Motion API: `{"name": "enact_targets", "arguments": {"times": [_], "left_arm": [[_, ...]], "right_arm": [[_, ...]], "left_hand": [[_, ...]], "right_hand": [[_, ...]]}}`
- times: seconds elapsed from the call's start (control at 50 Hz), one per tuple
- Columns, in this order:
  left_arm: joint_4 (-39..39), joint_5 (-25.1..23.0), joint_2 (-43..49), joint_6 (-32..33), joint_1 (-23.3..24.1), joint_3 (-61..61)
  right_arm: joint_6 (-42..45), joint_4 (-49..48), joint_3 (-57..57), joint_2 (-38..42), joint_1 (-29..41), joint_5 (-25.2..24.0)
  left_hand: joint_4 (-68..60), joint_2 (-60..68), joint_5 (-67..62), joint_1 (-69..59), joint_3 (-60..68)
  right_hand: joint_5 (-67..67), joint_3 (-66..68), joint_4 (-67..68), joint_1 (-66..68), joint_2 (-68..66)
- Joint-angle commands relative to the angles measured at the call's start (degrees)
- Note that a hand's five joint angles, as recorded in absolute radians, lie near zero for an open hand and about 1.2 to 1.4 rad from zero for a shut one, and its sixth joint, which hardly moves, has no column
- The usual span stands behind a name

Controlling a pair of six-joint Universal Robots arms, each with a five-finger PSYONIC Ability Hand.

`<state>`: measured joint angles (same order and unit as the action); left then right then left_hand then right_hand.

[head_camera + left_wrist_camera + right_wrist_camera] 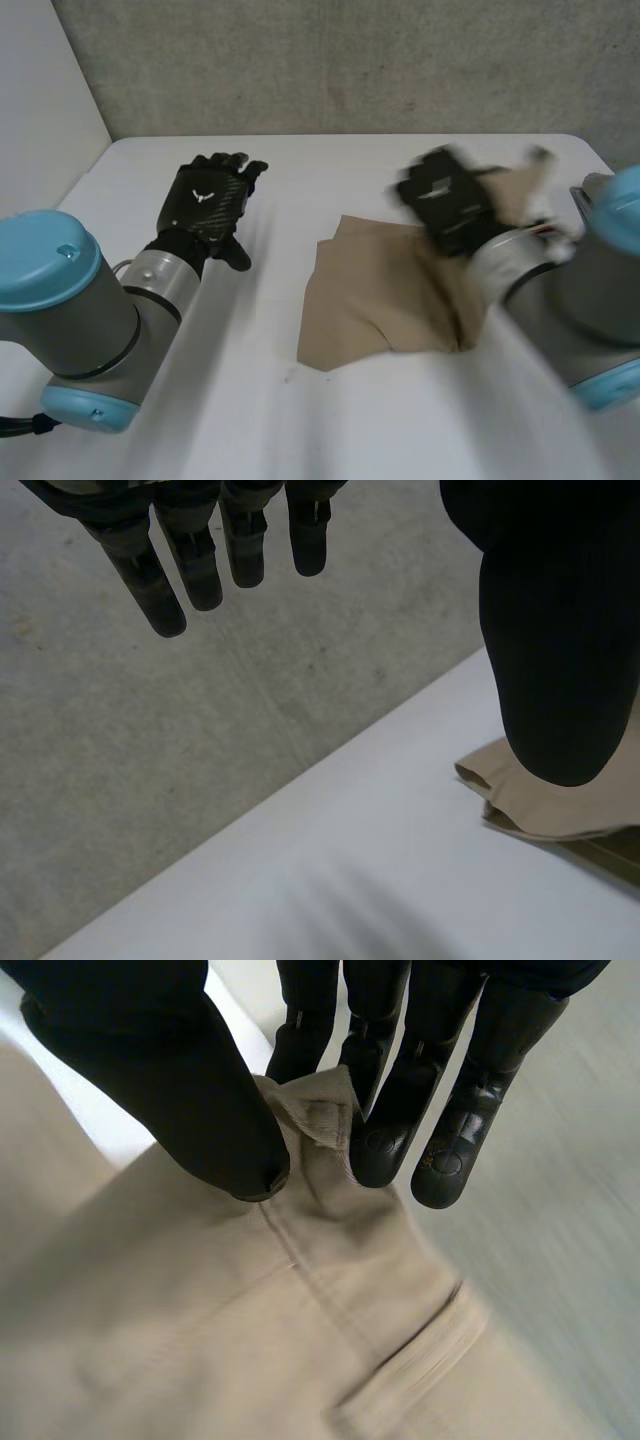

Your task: Fold the laundry.

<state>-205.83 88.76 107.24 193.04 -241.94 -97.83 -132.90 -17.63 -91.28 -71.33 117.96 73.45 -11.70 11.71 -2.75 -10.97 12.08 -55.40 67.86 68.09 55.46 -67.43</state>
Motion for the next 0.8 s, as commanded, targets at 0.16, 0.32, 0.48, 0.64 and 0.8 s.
{"name": "enact_targets", "arguments": {"times": [0.16, 0.32, 0.48, 0.64, 0.8], "left_arm": [[0.25, 2.91, 0.77, -1.7, 0.06, 5.54], [4.2, 2.39, 7.35, -5.12, 3.66, 15.81], [15.79, 0.54, 16.32, -8.2, 8.06, 25.4], [21.16, 0.8, 19.76, -9.26, 8.85, 27.26], [25.48, 0.8, 22.56, -8.65, 9.03, 27.34]], "right_arm": [[-10.24, 1.46, 3.56, 8.5, 10.37, -2.28], [-34.08, 5.58, 4.18, 0.32, 0.44, 2.32], [-38.49, 15.77, 12.25, 7.25, -1.94, 2.14], [-38.66, 24.39, 20.87, 15.69, -1.94, 1.7], [-37.53, 27.82, 25.97, 21.84, -1.41, 0.65]], "left_hand": [[1.7, -1.71, 2.75, 0.97, -2.08], [1.32, -1.33, 2.37, 0.59, -1.7], [0.48, -0.48, 1.53, -0.25, -0.85], [0.14, -0.15, 1.19, -0.59, -0.52], [0.14, -0.15, 1.19, -0.59, -0.52]], "right_hand": [[55.4, -57.86, -58.09, -45.46, 57.43], [55.4, -57.86, -58.09, -45.46, 57.43], [55.4, -57.86, -58.09, -45.46, 57.43], [55.4, -57.86, -58.09, -45.46, 57.43], [55.4, -57.86, -58.09, -45.46, 57.43]]}}
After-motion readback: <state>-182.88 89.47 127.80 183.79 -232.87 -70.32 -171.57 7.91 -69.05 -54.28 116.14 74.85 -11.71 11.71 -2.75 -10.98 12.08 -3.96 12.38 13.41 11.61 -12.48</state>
